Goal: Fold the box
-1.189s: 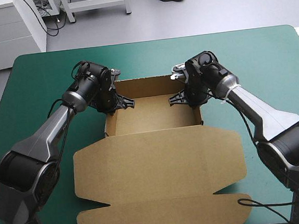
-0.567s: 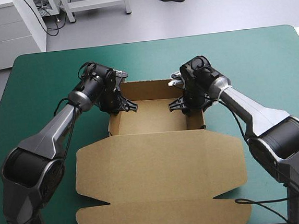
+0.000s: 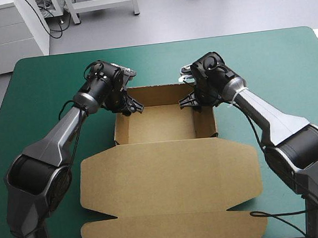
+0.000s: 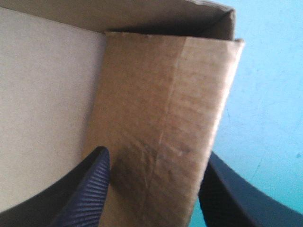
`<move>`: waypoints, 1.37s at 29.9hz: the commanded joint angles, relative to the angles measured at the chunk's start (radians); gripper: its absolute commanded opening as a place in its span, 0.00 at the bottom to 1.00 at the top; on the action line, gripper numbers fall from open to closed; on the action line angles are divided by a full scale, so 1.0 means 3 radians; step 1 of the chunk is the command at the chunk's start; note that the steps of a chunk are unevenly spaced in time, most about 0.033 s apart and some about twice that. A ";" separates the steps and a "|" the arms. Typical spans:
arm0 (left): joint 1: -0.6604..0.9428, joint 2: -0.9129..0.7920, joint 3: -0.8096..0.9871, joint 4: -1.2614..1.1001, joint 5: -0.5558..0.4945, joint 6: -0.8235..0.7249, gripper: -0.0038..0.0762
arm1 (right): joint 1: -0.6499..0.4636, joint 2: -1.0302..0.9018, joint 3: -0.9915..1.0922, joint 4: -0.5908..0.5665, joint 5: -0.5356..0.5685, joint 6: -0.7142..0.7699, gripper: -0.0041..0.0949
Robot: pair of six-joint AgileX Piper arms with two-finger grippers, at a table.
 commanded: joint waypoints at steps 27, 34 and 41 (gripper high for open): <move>-0.0008 -0.2303 0.0228 -0.0091 0.0188 0.0129 0.04 | -0.0160 -0.0705 -0.0350 0.0079 0.0040 0.0091 0.56; -0.0008 -0.3112 0.1533 -0.0356 0.0142 0.0120 0.04 | -0.0184 -0.0631 -0.0212 0.0190 0.0035 0.0091 0.53; -0.0008 -0.3762 0.2623 -0.0409 -0.0107 0.0097 0.04 | -0.0184 -0.0350 -0.0204 0.0291 0.0035 0.0091 0.48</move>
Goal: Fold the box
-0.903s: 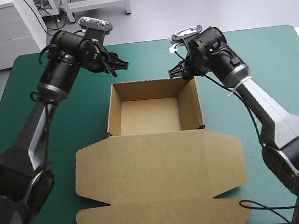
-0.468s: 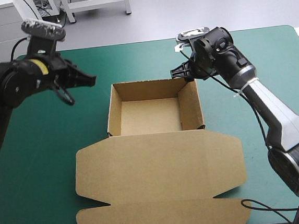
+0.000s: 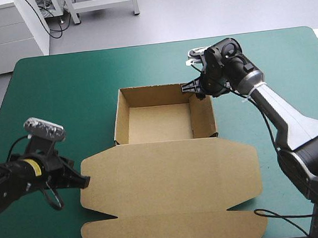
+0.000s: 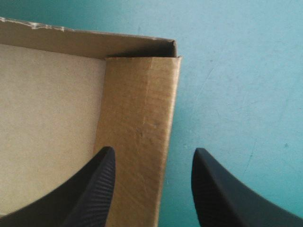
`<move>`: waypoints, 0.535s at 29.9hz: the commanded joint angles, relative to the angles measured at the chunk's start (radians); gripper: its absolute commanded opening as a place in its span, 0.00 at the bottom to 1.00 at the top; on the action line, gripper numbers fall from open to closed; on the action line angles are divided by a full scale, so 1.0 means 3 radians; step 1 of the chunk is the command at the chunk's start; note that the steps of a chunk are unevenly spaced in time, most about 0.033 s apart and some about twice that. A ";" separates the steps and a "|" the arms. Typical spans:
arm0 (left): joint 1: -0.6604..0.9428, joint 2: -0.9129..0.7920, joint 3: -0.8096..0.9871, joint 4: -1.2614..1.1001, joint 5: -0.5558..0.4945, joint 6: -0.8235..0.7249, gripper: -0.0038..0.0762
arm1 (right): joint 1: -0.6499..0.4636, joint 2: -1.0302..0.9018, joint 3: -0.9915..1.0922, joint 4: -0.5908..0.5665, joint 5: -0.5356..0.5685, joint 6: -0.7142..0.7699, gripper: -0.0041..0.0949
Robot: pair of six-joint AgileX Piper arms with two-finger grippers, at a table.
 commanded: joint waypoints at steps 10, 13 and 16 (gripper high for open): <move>-0.0008 -0.0696 0.1141 -0.0024 -0.0183 -0.0049 0.04 | -0.0021 0.0250 -0.0048 0.0156 0.0002 -0.0037 0.42; -0.0008 -0.0734 0.1218 -0.0024 -0.0177 -0.0049 0.04 | -0.0021 0.0258 -0.0048 0.0145 0.0002 -0.0043 0.25; -0.0008 -0.0748 0.1224 -0.0002 -0.0185 -0.0049 0.04 | -0.0021 0.0230 -0.0048 0.0104 0.0002 -0.0036 0.03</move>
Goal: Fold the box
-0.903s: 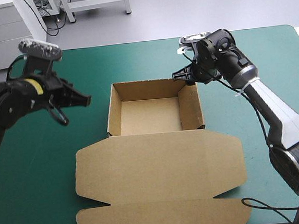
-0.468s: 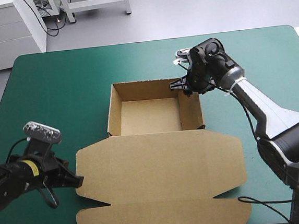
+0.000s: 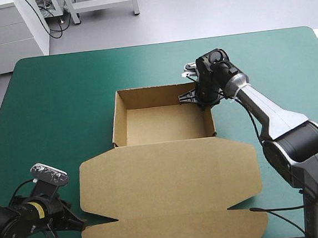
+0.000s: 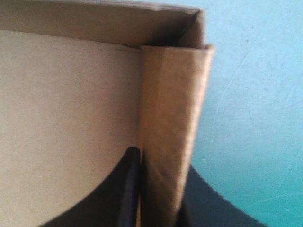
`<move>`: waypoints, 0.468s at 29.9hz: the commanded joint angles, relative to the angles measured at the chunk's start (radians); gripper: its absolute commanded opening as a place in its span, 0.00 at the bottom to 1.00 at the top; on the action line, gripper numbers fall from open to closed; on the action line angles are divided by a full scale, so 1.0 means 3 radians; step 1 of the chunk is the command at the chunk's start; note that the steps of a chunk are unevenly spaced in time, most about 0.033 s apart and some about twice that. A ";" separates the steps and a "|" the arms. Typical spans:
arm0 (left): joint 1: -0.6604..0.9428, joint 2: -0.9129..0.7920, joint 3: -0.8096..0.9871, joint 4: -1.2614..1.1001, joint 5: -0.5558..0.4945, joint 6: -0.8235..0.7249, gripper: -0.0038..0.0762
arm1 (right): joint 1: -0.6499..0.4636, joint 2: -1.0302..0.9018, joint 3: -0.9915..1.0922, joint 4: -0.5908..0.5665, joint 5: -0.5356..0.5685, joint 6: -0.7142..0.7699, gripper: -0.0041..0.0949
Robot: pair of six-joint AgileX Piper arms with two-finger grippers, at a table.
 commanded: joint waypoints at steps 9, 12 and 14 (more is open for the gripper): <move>-0.0008 -0.0024 -0.0069 0.0005 -0.0107 -0.0034 0.04 | -0.0301 -0.0485 -0.0080 -0.0138 0.0034 -0.0107 0.02; -0.0008 -0.0024 -0.0069 0.0005 -0.0079 -0.0034 0.04 | -0.0588 -0.0678 -0.0080 -0.0138 0.0034 -0.0175 0.02; -0.0008 -0.0024 -0.0069 0.0005 -0.0079 -0.0069 0.04 | -0.0777 -0.0806 -0.0080 -0.0192 0.0034 -0.0260 0.02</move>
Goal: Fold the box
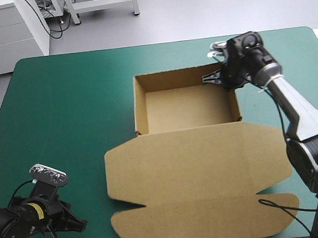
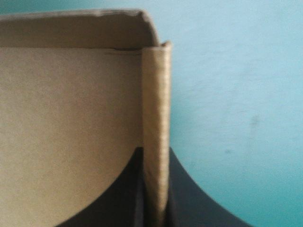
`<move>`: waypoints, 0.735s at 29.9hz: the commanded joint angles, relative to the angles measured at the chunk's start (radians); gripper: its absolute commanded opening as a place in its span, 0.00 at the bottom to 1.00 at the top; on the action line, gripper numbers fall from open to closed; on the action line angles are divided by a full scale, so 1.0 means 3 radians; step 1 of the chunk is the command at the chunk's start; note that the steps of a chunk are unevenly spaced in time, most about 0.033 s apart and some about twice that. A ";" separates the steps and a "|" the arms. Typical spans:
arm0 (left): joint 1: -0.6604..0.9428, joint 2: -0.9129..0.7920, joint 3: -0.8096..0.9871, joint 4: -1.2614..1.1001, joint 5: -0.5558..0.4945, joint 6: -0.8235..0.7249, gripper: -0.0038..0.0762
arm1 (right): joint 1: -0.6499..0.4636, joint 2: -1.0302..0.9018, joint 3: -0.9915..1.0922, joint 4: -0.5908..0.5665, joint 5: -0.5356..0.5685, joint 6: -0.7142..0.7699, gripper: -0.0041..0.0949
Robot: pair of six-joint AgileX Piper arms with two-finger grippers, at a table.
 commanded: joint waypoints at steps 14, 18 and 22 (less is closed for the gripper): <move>-0.0008 0.0003 -0.0081 0.0002 -0.0107 -0.0169 0.04 | -0.1876 -0.0806 0.0477 -0.0430 0.0033 -0.0459 0.02; -0.0008 0.0003 -0.0081 0.0002 -0.0183 -0.0177 0.04 | -0.2235 -0.0779 0.0495 -0.0481 -0.0050 -0.0490 0.02; -0.0008 0.0003 -0.0081 0.0002 -0.0200 -0.0176 0.04 | -0.2420 -0.0733 0.0495 -0.0493 -0.0082 -0.0667 0.06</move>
